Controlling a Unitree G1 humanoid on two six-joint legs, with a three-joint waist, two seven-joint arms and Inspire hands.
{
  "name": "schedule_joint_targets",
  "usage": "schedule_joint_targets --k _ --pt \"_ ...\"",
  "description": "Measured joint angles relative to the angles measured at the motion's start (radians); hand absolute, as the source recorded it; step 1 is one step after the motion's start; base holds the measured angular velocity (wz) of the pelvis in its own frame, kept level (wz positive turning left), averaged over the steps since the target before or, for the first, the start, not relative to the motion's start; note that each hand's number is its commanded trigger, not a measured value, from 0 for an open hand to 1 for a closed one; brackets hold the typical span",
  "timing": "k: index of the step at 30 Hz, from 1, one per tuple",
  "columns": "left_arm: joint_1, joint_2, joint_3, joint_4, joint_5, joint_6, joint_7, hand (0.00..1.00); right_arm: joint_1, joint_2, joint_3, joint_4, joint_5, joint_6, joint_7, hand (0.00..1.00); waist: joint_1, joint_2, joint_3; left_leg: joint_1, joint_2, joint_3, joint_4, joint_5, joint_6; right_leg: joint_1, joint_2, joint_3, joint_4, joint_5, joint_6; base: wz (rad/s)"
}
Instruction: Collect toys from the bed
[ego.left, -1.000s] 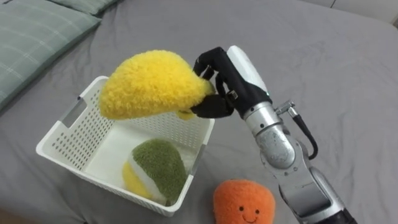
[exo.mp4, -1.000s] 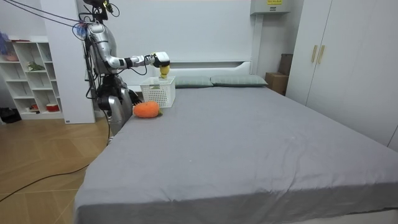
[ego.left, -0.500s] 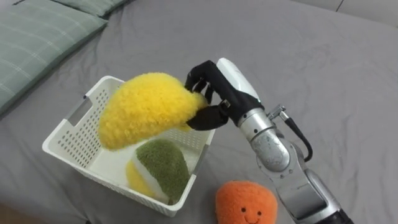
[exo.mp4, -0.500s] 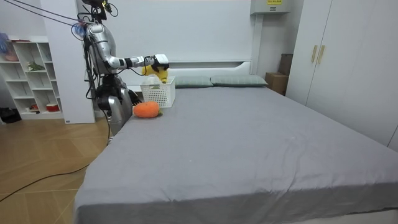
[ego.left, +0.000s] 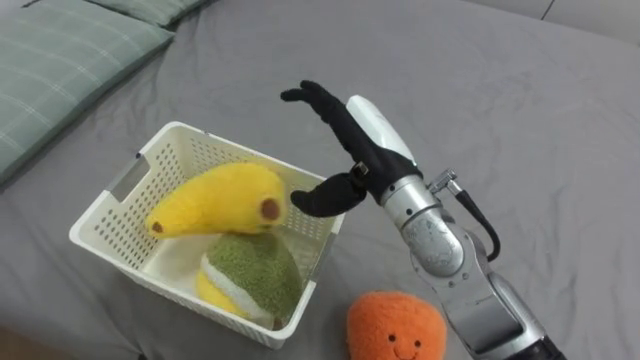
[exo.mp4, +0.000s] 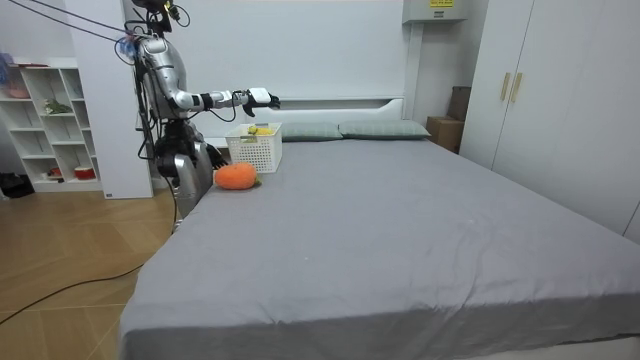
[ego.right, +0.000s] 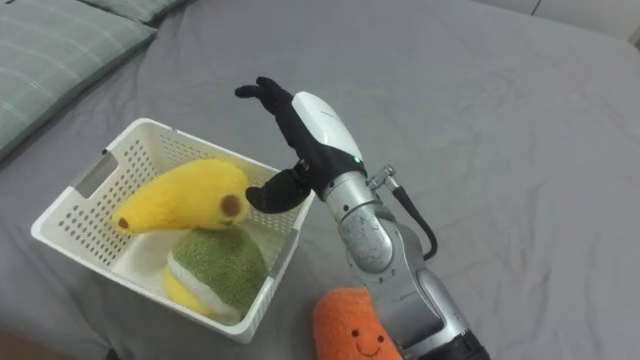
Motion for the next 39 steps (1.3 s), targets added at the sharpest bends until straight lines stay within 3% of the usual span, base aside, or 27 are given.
schedule_joint_targets --k 8,22,30,35,39 --pt "0.000 0.001 0.001 0.000 0.000 0.000 0.004 0.00 0.000 0.000 -0.001 0.000 0.002 0.000 0.000 0.00 0.000 -0.012 0.0010 0.000 -0.001 -0.005 0.001 0.000 0.000 0.002 0.000 -0.003 0.000 0.000 0.000 0.00" --pt "0.001 0.000 0.006 -0.001 0.001 0.001 0.003 0.00 0.009 -0.007 -0.008 0.005 0.003 -0.001 -0.012 0.00 -0.004 -0.001 0.0072 0.000 -0.001 -0.005 0.001 0.000 0.000 0.002 -0.001 0.000 -0.001 0.000 0.000 0.00" --pt "0.027 0.000 0.022 -0.002 0.003 0.002 0.006 0.00 0.102 -0.017 -0.060 0.034 0.002 -0.001 -0.056 0.00 -0.024 0.005 0.0055 0.013 -0.003 -0.003 0.001 -0.001 0.002 0.015 -0.004 -0.003 0.000 -0.002 0.003 0.00" --pt "0.040 0.000 0.023 -0.004 0.003 0.014 0.007 0.00 0.137 -0.019 -0.131 0.034 0.000 -0.001 -0.084 0.00 -0.063 0.017 -0.0067 0.017 -0.004 0.001 0.002 -0.002 0.003 0.017 -0.006 0.005 0.001 -0.003 0.005 -0.02" --pt "0.056 0.001 0.042 -0.038 0.004 0.018 0.007 0.00 0.162 -0.032 -0.135 0.034 0.008 -0.001 -0.096 0.00 -0.086 0.013 -0.0095 0.019 -0.003 0.010 0.002 -0.002 0.003 0.017 -0.004 0.007 0.000 -0.003 0.005 -0.05"
